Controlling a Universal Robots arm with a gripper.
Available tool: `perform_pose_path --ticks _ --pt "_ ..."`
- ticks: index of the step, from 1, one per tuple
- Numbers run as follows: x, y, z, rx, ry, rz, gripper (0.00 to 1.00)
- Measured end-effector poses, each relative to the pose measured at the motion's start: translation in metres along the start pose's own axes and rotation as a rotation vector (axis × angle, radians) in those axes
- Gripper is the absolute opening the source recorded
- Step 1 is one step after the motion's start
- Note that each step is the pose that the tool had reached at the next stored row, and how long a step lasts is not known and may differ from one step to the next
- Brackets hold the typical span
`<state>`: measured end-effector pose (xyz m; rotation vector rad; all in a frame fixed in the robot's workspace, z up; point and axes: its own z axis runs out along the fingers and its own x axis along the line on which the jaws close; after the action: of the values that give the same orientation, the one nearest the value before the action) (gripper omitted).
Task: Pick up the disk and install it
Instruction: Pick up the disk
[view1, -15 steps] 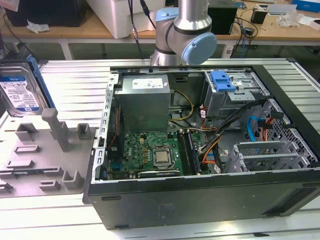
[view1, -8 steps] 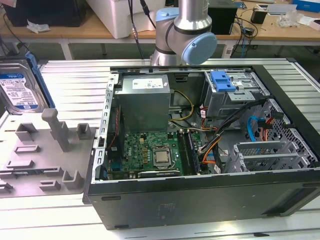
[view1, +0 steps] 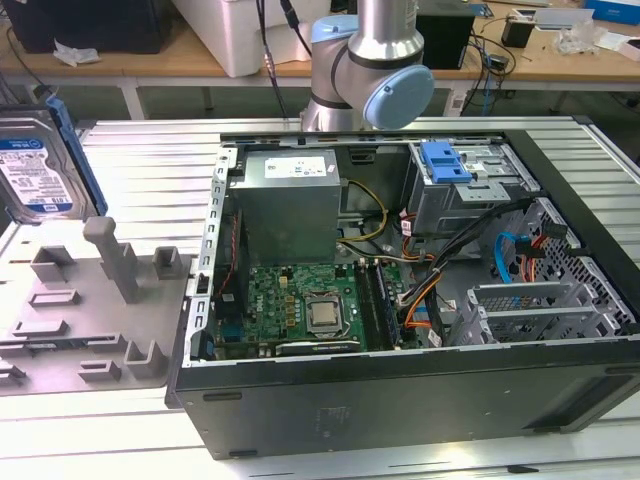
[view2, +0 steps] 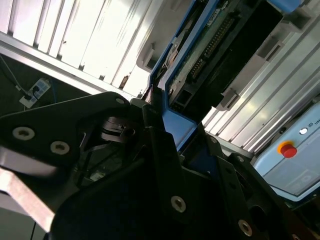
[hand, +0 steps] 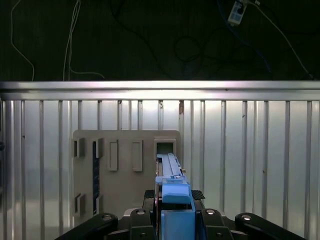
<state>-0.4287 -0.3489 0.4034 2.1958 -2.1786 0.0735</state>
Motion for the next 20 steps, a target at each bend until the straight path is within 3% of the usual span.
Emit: perform_pose_path --ticks 20 --pt "0.0025 -0.0004 -0.0371 0.0003 -0.0041 -0.003 0.37"
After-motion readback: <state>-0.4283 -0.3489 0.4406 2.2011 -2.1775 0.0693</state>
